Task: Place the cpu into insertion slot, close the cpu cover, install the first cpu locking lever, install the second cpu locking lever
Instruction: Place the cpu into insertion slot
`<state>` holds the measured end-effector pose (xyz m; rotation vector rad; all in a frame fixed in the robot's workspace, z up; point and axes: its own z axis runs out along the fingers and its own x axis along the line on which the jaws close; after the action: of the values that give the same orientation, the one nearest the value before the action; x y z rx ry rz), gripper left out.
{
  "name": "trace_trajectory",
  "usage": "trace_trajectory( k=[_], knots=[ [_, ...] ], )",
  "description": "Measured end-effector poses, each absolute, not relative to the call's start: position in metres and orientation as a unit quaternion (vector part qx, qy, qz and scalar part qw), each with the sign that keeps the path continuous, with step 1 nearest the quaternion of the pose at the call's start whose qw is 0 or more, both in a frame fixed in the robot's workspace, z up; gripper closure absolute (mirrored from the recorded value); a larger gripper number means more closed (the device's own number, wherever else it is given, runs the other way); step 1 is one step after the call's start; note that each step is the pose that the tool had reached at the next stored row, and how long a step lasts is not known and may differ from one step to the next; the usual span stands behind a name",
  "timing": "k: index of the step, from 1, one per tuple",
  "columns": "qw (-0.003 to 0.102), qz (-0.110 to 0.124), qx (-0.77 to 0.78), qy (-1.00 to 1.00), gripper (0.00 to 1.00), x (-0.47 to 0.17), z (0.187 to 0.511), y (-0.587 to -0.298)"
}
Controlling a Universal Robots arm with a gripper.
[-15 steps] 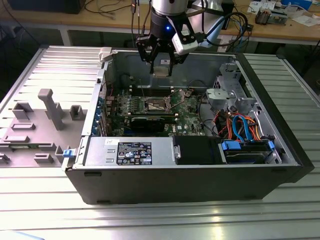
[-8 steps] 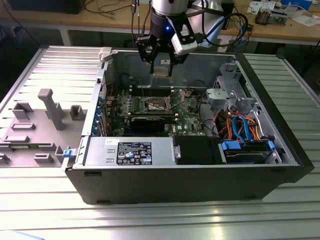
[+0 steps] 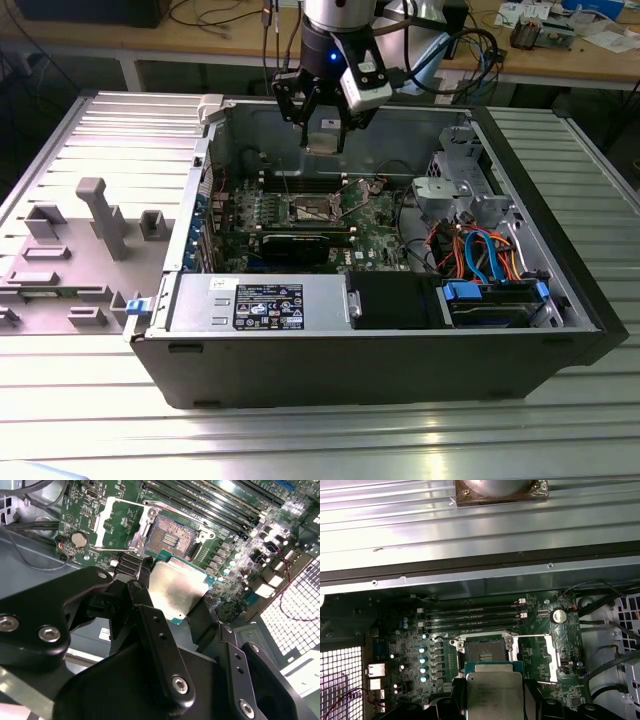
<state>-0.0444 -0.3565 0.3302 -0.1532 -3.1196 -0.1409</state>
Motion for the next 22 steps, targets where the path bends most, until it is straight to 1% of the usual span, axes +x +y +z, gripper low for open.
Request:
trace_trajectory(
  k=[22],
  knots=[
    [0.006, -0.045, -0.087, -0.995, 0.45, -0.0444, 0.3295, -0.3566]
  ],
)
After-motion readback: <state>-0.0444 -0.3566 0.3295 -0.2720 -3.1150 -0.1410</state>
